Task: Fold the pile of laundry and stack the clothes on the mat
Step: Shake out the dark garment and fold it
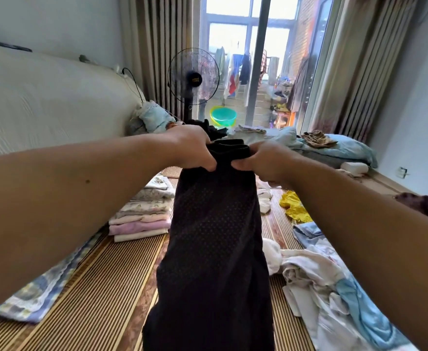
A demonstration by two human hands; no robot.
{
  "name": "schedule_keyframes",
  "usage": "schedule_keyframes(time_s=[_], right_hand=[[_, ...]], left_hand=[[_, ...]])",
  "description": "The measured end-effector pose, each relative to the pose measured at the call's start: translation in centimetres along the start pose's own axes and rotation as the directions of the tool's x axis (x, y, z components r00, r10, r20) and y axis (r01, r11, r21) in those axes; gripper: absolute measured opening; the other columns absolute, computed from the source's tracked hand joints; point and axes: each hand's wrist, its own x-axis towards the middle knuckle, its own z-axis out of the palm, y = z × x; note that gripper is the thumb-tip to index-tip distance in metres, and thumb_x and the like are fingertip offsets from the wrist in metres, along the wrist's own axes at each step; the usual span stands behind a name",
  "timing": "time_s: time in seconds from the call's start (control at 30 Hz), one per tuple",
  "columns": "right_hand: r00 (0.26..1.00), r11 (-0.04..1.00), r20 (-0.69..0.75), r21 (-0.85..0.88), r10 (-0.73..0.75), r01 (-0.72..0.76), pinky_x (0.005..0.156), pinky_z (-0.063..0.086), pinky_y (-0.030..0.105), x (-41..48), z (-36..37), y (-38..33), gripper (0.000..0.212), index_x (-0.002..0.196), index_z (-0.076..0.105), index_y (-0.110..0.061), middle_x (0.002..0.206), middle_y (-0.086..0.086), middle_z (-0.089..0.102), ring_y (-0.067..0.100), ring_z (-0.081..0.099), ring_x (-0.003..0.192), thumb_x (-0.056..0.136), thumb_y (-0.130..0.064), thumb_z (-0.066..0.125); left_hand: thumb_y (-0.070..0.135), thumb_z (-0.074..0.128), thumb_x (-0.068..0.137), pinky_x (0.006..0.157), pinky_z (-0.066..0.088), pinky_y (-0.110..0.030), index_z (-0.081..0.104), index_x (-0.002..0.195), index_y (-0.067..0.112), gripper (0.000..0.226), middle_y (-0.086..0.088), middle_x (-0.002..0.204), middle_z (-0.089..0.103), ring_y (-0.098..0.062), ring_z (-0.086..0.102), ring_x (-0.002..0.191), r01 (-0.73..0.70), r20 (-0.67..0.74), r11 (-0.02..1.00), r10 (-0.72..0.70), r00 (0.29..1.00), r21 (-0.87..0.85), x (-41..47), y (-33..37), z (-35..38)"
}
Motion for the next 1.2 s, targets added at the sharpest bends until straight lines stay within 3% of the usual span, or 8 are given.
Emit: schedule_keyframes(time_s=[0.17, 0.43, 0.67, 0.8, 0.87, 0.93, 1.0, 1.2], right_hand=[[0.976, 0.967, 0.096, 0.149, 0.194, -0.207, 0.062, 0.051, 0.028, 5.2, 2.8, 0.7, 0.017, 0.113, 0.047, -0.020, 0.074, 0.003, 0.067, 0.017, 0.067, 0.056, 0.101, -0.033, 0.047], [0.968, 0.929, -0.249, 0.362, 0.014, 0.080, 0.069, 0.045, 0.040, 14.7, 4.2, 2.1, 0.030, 0.122, 0.048, -0.018, 0.096, 0.013, 0.060, 0.029, 0.058, 0.087, 0.093, -0.018, 0.056], [0.953, 0.871, -0.301, 0.459, -0.032, 0.174, 0.085, 0.050, 0.043, 15.4, 5.3, 3.7, 0.027, 0.109, 0.049, -0.023, 0.106, 0.013, 0.062, 0.030, 0.061, 0.100, 0.090, -0.008, 0.058], [0.978, 0.863, -0.208, 0.497, 0.022, 0.087, 0.070, 0.053, 0.029, 10.6, 8.2, 7.2, 0.028, 0.094, 0.048, -0.028, 0.097, 0.008, 0.059, 0.021, 0.061, 0.088, 0.090, -0.002, 0.057], [0.990, 0.905, -0.118, 0.424, 0.081, -0.023, 0.082, 0.053, 0.046, 7.2, 10.3, 9.7, 0.026, 0.095, 0.049, -0.029, 0.101, 0.011, 0.061, 0.028, 0.062, 0.096, 0.089, -0.005, 0.057], [0.994, 0.920, 0.015, 0.378, 0.105, -0.103, 0.092, 0.050, 0.052, 3.6, 12.4, 12.3, 0.028, 0.112, 0.054, -0.018, 0.112, 0.016, 0.061, 0.036, 0.060, 0.107, 0.089, -0.003, 0.055], [0.990, 0.985, 0.086, 0.120, 0.110, -0.120, 0.084, 0.049, 0.031, -0.2, 14.1, 14.6, 0.032, 0.124, 0.052, -0.011, 0.117, 0.008, 0.059, 0.027, 0.058, 0.107, 0.092, -0.010, 0.054], [0.938, 0.975, 0.273, -0.118, 0.212, -0.186, 0.073, 0.048, 0.025, -11.8, 17.5, 18.8, 0.023, 0.098, 0.050, -0.034, 0.098, -0.008, 0.058, 0.004, 0.057, 0.085, 0.081, -0.035, 0.066]], left_hand=[[0.034, 0.070, 0.073, 0.064, 0.047, -0.029, 0.065, 0.100, 0.024, 0.030, 0.003, 0.082, 0.059, -0.021, 0.060, 0.082, 0.030, -0.085, 0.981, -0.014, 0.996, 0.189, 4.7, -0.4, 1.6], [0.027, 0.057, 0.082, 0.074, 0.038, -0.037, 0.060, 0.105, 0.020, 0.025, -0.005, 0.092, 0.062, -0.033, 0.056, 0.097, 0.051, -0.499, 0.918, 0.166, 0.851, 0.392, 11.9, -2.9, 2.5], [0.040, 0.058, 0.083, 0.083, 0.041, -0.041, 0.061, 0.109, 0.020, 0.032, -0.003, 0.095, 0.066, -0.030, 0.058, 0.095, -0.067, -0.543, 0.887, 0.338, 0.769, 0.457, 12.6, -5.1, 4.5], [0.039, 0.057, 0.079, 0.069, 0.037, -0.032, 0.065, 0.095, 0.018, 0.028, -0.003, 0.082, 0.068, -0.028, 0.063, 0.077, -0.185, -0.445, 0.849, 0.431, 0.785, 0.495, 8.5, -5.6, 8.7], [0.035, 0.059, 0.077, 0.065, 0.039, -0.030, 0.066, 0.084, 0.017, 0.021, -0.002, 0.072, 0.067, -0.026, 0.063, 0.066, -0.297, -0.383, 0.825, 0.502, 0.775, 0.480, 5.4, -5.9, 11.3], [0.039, 0.052, 0.082, 0.071, 0.047, -0.032, 0.063, 0.089, 0.019, 0.024, 0.001, 0.079, 0.068, -0.025, 0.065, 0.071, -0.399, -0.184, 0.795, 0.524, 0.832, 0.458, 1.9, -5.9, 13.7], [0.046, 0.046, 0.086, 0.078, 0.050, -0.036, 0.057, 0.103, 0.021, 0.032, 0.000, 0.095, 0.068, -0.027, 0.066, 0.086, -0.488, 0.063, 0.749, 0.518, 0.853, 0.448, -1.4, -5.8, 16.1], [0.040, 0.048, 0.090, 0.073, 0.052, -0.040, 0.054, 0.108, 0.018, 0.030, -0.006, 0.099, 0.069, -0.032, 0.067, 0.088, -0.655, 0.427, 0.695, 0.517, 0.742, 0.297, -11.2, -4.2, 21.6]])
